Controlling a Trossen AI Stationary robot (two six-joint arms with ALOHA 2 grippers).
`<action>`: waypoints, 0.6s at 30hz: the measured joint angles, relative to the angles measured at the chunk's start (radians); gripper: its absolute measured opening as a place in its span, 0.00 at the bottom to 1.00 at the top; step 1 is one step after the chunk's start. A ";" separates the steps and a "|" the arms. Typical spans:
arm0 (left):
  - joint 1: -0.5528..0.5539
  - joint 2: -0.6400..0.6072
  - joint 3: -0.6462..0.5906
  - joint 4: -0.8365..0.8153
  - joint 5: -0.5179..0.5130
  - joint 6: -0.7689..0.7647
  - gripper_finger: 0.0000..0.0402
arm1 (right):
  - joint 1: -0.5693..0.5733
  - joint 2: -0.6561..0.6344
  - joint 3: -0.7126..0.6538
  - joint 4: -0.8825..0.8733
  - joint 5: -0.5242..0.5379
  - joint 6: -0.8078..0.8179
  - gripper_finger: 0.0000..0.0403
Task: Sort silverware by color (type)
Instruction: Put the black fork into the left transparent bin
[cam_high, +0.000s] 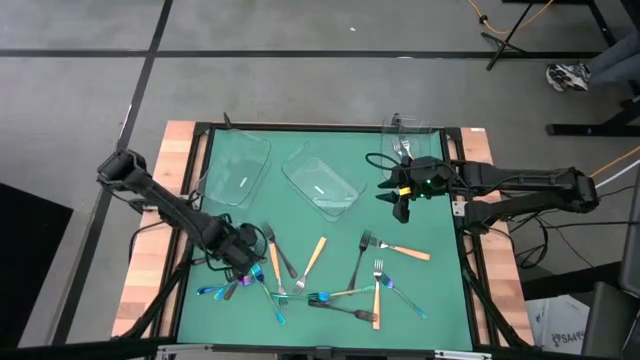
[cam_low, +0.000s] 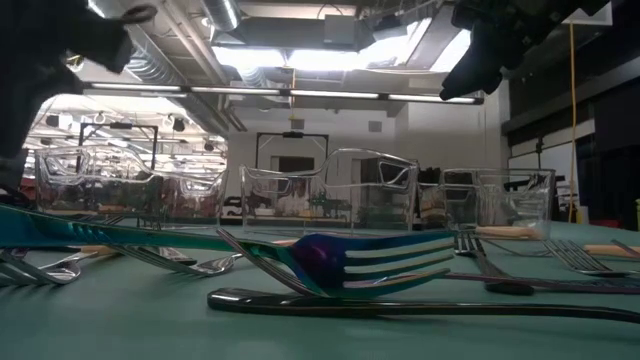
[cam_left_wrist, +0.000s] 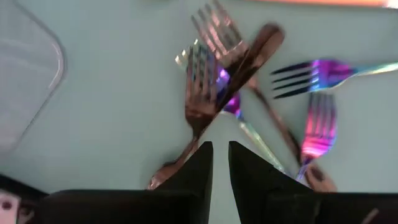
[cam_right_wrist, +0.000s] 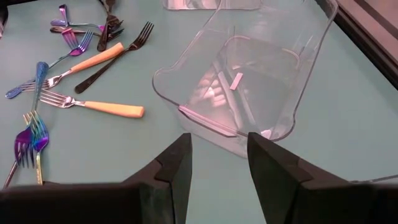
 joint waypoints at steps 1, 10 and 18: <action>0.000 0.011 0.000 -0.006 0.017 0.001 0.11 | 0.000 0.000 0.000 0.000 0.000 0.000 0.35; -0.047 0.048 -0.076 -0.014 0.112 -0.037 0.11 | -0.001 0.000 0.001 -0.001 0.000 -0.002 0.35; -0.079 0.047 -0.204 0.089 0.159 -0.051 0.11 | -0.001 0.000 0.001 -0.001 0.000 -0.002 0.35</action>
